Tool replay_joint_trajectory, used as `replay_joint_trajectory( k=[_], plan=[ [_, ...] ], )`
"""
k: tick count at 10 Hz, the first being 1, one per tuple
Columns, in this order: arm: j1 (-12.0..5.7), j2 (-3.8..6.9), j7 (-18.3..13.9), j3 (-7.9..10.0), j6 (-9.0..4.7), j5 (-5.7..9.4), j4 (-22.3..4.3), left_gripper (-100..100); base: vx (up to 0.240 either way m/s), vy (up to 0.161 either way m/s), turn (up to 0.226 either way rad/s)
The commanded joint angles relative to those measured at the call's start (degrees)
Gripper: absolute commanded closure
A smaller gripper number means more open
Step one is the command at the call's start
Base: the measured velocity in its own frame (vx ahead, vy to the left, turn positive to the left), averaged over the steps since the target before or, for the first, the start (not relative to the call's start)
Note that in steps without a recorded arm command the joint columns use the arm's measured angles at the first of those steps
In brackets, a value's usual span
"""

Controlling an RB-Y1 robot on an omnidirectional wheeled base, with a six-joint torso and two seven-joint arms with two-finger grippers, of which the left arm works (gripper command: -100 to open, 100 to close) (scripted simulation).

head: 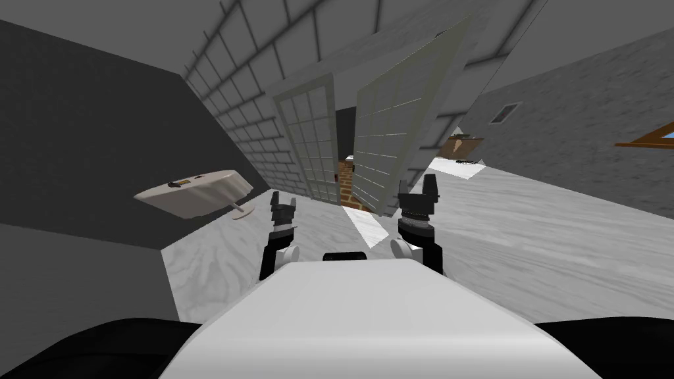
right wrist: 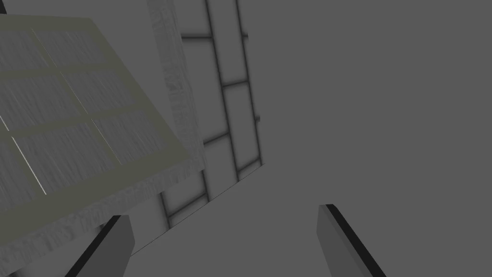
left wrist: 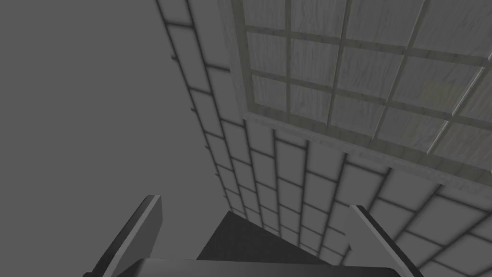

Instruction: Push the door open

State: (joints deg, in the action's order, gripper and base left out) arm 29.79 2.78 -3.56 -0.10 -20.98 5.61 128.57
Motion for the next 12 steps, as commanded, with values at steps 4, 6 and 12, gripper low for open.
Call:
replay_joint_trajectory(
  k=[4, 6, 12],
  plan=[
    [-1.83, 1.03, -4.1, -0.24, -2.35, 2.6, -5.7, -100, 0.112, 0.036, -0.154],
    [-2.55, 1.35, -5.7, -0.34, -3.28, 3.63, -7.9, -100, 0.126, 0.049, -0.164],
    [-4.72, 2.05, -10.6, -0.63, -6.08, 6.73, -14.7, -100, 0.096, 0.043, -0.12]
  ],
)
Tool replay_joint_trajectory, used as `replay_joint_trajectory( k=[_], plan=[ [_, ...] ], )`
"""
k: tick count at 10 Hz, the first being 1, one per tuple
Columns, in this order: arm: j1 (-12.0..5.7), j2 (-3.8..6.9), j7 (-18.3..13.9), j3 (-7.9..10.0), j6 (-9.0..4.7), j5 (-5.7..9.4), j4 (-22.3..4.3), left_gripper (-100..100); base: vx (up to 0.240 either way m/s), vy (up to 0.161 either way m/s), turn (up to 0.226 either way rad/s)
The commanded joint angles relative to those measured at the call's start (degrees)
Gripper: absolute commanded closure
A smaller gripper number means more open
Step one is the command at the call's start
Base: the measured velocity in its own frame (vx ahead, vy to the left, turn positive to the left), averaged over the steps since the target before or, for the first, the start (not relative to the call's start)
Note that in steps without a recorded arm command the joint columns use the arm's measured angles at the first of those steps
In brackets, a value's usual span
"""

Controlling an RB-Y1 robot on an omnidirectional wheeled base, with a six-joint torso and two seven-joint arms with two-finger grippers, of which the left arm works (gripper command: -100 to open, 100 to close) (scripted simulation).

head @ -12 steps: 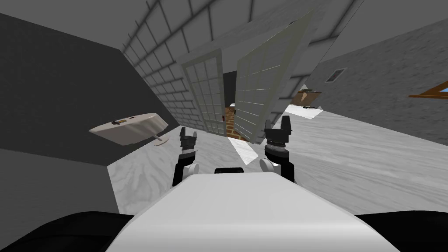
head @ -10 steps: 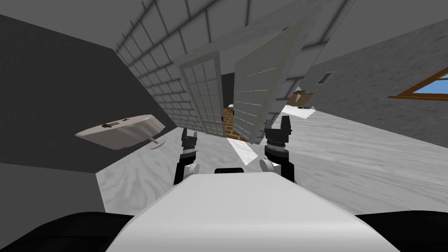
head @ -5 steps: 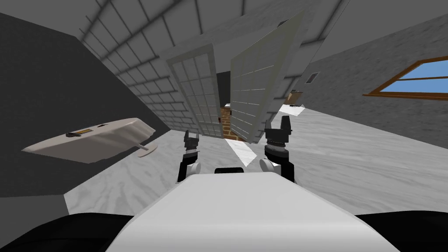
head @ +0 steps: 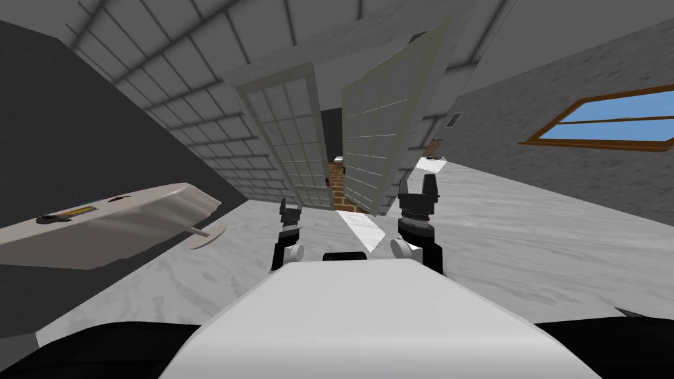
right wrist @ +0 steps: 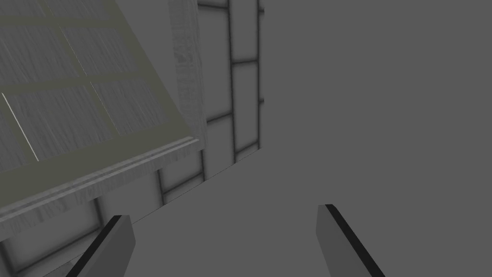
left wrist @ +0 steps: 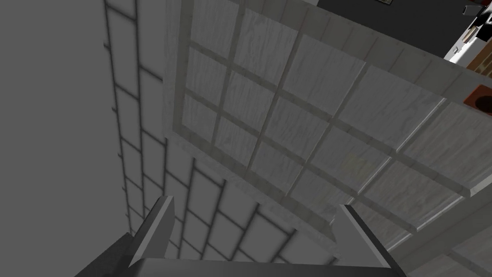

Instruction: Push the door open

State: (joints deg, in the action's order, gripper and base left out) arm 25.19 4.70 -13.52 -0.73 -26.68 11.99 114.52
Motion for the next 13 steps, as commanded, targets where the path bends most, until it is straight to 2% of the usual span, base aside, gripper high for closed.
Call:
replay_joint_trajectory(
  k=[1, 13],
  plan=[
    [-0.48, 0.22, -1.4, -0.05, -0.83, 0.85, -1.7, -100, 0.087, 0.05, -0.117],
    [-5.13, 0.82, -11.9, -0.67, -6.82, 7.48, -16.2, -100, 0.086, 0.059, -0.138]
  ],
)
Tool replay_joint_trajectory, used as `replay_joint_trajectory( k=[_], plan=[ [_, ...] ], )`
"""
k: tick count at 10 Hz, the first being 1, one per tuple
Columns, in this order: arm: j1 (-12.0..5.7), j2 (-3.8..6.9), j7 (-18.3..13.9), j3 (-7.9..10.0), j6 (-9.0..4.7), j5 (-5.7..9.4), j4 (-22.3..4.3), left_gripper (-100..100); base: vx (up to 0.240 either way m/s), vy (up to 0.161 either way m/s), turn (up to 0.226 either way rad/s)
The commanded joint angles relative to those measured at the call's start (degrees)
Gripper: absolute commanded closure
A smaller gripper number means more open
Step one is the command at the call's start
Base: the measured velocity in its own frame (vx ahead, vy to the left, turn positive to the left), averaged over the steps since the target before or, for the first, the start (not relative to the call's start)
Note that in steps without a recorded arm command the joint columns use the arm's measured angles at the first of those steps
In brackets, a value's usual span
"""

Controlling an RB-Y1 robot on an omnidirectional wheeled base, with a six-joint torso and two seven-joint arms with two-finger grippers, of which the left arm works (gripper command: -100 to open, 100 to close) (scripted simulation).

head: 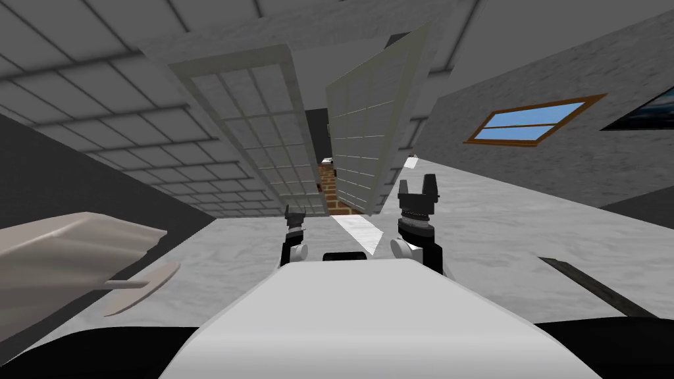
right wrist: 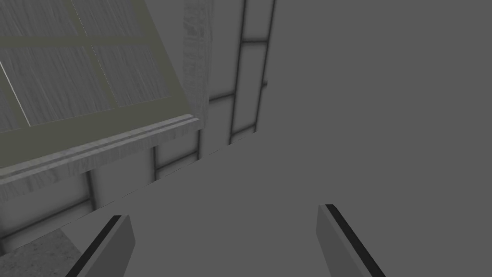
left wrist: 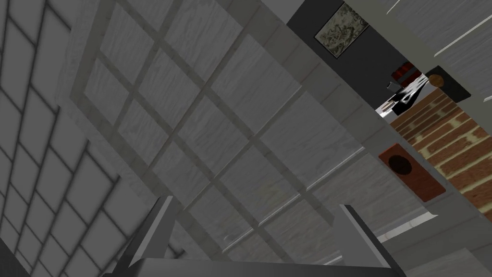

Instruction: Push the door open

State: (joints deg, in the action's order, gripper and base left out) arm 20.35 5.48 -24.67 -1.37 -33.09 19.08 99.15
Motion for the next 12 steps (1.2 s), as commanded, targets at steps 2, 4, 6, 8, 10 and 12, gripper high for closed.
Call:
replay_joint_trajectory(
  k=[2, 4, 6, 8, 10, 12],
  plan=[
    [-1.11, 0.05, -2.6, -0.14, -1.48, 1.57, -3.5, -100, 0.074, 0.067, -0.164],
    [-1.97, 0.0, -4.5, -0.25, -2.58, 2.79, -6.1, -100, 0.085, 0.077, -0.154],
    [-2.82, -0.05, -6.4, -0.37, -3.67, 4.0, -8.8, -100, 0.082, 0.08, -0.158],
    [-3.67, -0.15, -8.3, -0.48, -4.77, 5.21, -11.4, -100, 0.068, 0.071, -0.149],
    [-4.52, -0.29, -10.2, -0.59, -5.87, 6.43, -14.1, -100, 0.068, 0.064, -0.142],
    [-5.37, -0.43, -12.1, -0.71, -6.96, 7.64, -16.7, -100, 0.076, 0.089, -0.148]
  ],
)
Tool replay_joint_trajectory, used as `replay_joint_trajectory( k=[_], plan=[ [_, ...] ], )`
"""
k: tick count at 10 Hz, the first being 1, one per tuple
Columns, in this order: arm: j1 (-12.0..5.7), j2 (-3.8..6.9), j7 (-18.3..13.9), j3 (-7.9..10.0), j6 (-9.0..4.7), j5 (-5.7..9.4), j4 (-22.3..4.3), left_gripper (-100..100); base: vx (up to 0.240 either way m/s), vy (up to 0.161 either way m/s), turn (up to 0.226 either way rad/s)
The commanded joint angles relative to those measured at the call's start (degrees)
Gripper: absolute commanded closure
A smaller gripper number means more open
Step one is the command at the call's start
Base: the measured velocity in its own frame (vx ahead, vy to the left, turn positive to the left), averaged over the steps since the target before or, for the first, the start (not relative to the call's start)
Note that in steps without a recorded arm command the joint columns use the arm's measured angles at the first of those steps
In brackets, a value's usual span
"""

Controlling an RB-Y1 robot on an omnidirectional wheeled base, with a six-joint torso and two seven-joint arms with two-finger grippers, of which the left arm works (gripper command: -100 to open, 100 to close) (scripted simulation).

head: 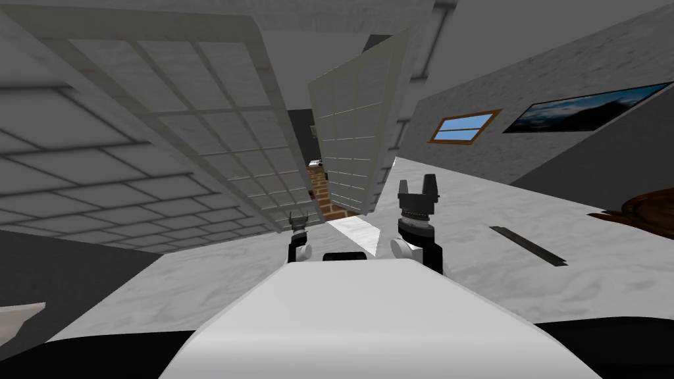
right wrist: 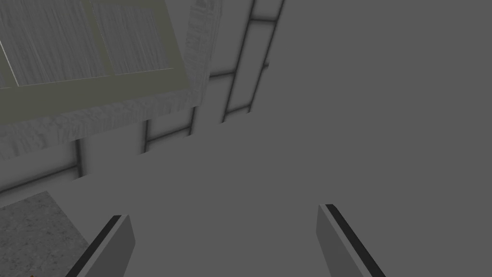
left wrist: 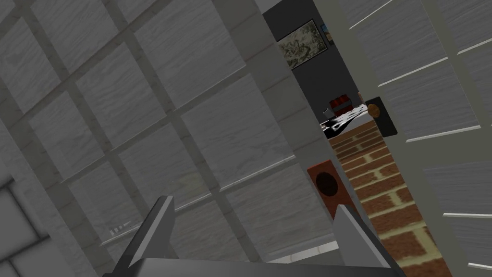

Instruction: Push the door open

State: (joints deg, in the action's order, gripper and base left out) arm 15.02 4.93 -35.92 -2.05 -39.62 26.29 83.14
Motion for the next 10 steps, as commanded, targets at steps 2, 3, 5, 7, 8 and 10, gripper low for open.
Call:
replay_joint_trajectory(
  k=[2, 3, 5, 7, 8, 10],
  plan=[
    [-0.87, -0.1, -2.7, -0.14, -1.5, 1.6, -3.3, -100, 0.066, 0.093, -0.15],
    [-1.28, -0.22, -3.6, -0.2, -2.04, 2.19, -4.6, -100, 0.067, 0.086, -0.182],
    [-2.11, -0.45, -5.5, -0.31, -3.1, 3.37, -7.2, -100, 0.058, 0.077, -0.133],
    [-2.9, -0.75, -7.3, -0.41, -4.12, 4.49, -9.6, -100, 0.056, 0.091, -0.158],
    [-3.29, -0.91, -8.1, -0.46, -4.62, 5.05, -10.8, -100, 0.066, 0.084, -0.129],
    [-4.07, -1.23, -9.9, -0.57, -5.62, 6.16, -13.2, -100, 0.058, 0.078, -0.13]
  ],
)
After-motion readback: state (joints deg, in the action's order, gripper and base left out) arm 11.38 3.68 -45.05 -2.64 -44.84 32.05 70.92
